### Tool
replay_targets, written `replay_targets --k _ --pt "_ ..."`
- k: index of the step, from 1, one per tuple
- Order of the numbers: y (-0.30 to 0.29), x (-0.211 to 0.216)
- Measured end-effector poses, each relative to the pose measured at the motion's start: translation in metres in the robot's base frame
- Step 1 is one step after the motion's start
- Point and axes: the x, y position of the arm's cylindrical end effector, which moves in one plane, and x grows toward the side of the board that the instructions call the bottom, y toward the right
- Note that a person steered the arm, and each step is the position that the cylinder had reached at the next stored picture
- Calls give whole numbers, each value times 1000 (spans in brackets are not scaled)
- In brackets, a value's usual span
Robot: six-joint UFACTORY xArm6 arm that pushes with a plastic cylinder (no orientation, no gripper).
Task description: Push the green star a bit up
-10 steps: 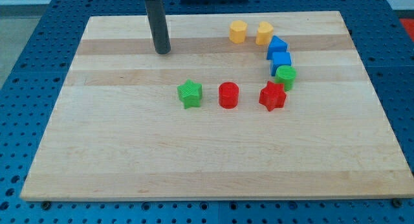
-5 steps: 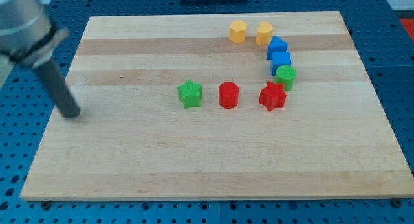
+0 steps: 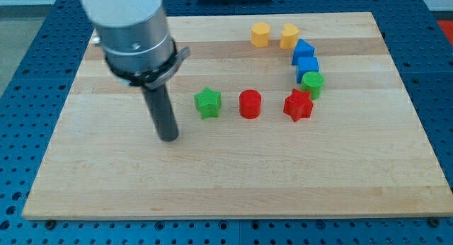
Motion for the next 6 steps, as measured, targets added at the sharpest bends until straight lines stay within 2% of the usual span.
replay_targets --k 2,3,4,5,6 --pt "35 -64" --pt "26 -65" --pt "38 -37" --pt "57 -44" --pt "58 -90"
